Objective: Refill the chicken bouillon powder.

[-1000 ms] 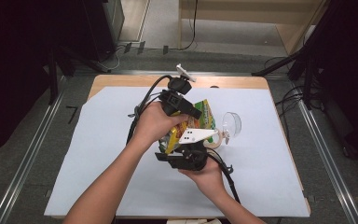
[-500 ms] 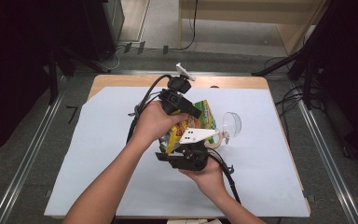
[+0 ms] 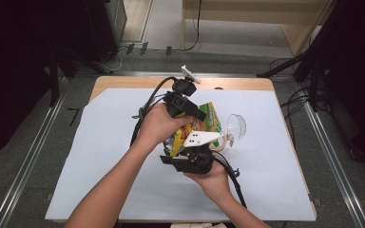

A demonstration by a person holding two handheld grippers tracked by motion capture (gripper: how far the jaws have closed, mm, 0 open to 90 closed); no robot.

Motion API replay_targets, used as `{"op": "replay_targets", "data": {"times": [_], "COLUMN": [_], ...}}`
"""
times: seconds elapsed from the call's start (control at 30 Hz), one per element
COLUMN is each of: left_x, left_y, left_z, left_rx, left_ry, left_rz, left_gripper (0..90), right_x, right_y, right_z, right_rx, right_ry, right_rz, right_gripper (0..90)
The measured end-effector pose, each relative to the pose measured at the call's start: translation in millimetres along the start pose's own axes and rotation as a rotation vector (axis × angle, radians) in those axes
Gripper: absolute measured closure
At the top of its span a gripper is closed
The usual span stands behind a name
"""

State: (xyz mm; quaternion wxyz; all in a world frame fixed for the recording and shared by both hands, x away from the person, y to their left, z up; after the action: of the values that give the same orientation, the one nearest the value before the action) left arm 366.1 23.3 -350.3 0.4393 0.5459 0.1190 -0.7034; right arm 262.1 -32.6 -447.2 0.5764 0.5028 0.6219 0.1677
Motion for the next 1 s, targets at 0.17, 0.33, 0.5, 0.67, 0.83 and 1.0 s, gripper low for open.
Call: {"op": "replay_targets", "data": {"times": [0.17,0.33,0.5,0.67,0.83,1.0], "left_x": [0.0,-0.4,1.8,1.5,1.1,0.2], "left_y": [0.1,0.2,0.2,0.6,0.4,0.8], "left_z": [0.1,-0.5,-1.7,-2.2,-1.9,-1.4], "left_rx": [0.000,-0.005,-0.003,-0.010,-0.006,-0.007], "left_ry": [0.000,-0.007,-0.005,-0.005,-0.001,-0.001], "left_rz": [-0.001,0.002,-0.006,-0.004,-0.004,0.000], "left_gripper": [81.0,81.0,81.0,81.0,80.9,80.9], "right_x": [-0.4,-0.8,-0.1,-0.6,-0.1,-0.4], "right_y": [0.0,0.1,-1.0,-0.6,-0.5,0.1], "right_z": [-0.5,-1.2,-0.5,-0.8,-0.7,-0.4], "right_rx": [0.000,0.000,0.002,0.002,-0.001,-0.001], "right_ry": [0.001,0.001,-0.001,-0.002,-0.002,-0.003], "right_rz": [0.003,0.005,-0.001,0.002,0.002,0.003], "right_gripper": [69.9,69.9,69.8,69.8,69.8,69.8]}}
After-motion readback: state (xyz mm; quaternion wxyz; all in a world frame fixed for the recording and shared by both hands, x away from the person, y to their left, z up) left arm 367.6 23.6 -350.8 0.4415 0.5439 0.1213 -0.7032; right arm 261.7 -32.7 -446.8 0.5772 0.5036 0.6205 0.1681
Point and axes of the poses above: each handheld gripper's, and its own axes: x roughly forward along the jaws, y roughly out of its top, z roughly to its right, the point moved 3 cm from there along x, roughly forward along the jaws, and after that the axes turned 11 degrees about -z, right-handed, at the moved point
